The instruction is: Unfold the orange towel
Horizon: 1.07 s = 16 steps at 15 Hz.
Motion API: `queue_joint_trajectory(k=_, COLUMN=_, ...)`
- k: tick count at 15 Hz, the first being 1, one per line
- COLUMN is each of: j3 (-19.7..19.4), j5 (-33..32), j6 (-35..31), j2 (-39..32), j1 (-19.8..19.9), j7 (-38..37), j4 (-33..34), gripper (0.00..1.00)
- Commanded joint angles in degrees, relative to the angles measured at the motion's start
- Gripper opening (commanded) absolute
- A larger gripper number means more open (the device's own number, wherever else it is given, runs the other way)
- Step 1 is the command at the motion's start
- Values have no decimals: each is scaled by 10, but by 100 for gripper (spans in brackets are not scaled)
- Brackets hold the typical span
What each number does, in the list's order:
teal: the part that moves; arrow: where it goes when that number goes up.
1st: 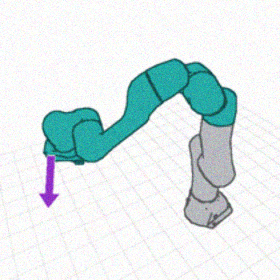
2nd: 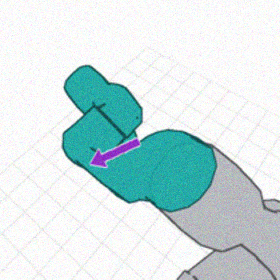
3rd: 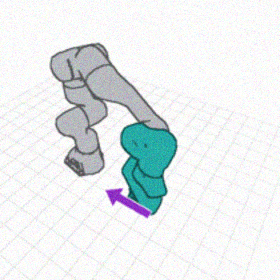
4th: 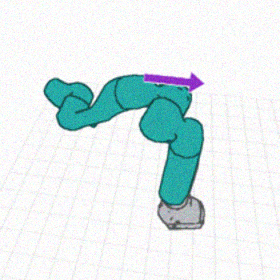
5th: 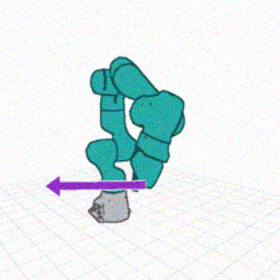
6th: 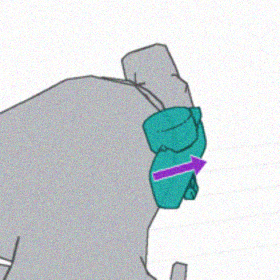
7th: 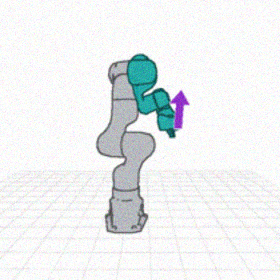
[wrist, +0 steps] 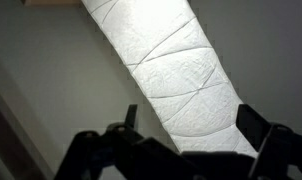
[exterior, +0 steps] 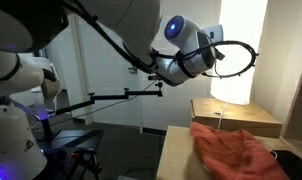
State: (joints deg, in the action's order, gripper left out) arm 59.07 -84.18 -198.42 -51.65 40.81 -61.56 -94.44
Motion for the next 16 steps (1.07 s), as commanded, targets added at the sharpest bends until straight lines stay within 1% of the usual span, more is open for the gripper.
queue_joint_trajectory(k=1, j3=-31, j5=38, j6=24, j2=-8, j1=7, j7=37, j4=45, gripper=100)
queue_joint_trajectory(k=2, j3=-13, j5=11, j6=3, j2=-15, j1=17, j7=17, j4=6, gripper=100)
queue_joint_trajectory(k=4, j3=-31, j5=29, j6=5, j2=-17, j1=18, j7=35, j4=30, gripper=100)
queue_joint_trajectory(k=9, j3=-33, j5=33, j6=6, j2=-18, j1=13, j7=37, j4=43, gripper=100)
queue_joint_trajectory(k=10, j3=-47, j5=51, j6=17, j2=-12, j1=8, j7=42, j4=57, gripper=100)
queue_joint_trajectory(k=11, j3=-49, j5=52, j6=16, j2=-16, j1=10, j7=41, j4=54, gripper=100)
queue_joint_trajectory(k=12, j3=-64, j5=72, j6=22, j2=-12, j1=3, j7=45, j4=67, gripper=100)
queue_joint_trajectory(k=14, j3=-81, j5=85, j6=16, j2=-16, j1=-3, j7=49, j4=75, gripper=100)
queue_joint_trajectory(k=15, j3=-82, j5=77, j6=18, j2=-16, j1=0, j7=47, j4=67, gripper=100)
queue_joint_trajectory(k=16, j3=-72, j5=58, j6=9, j2=-23, j1=8, j7=44, j4=53, gripper=100)
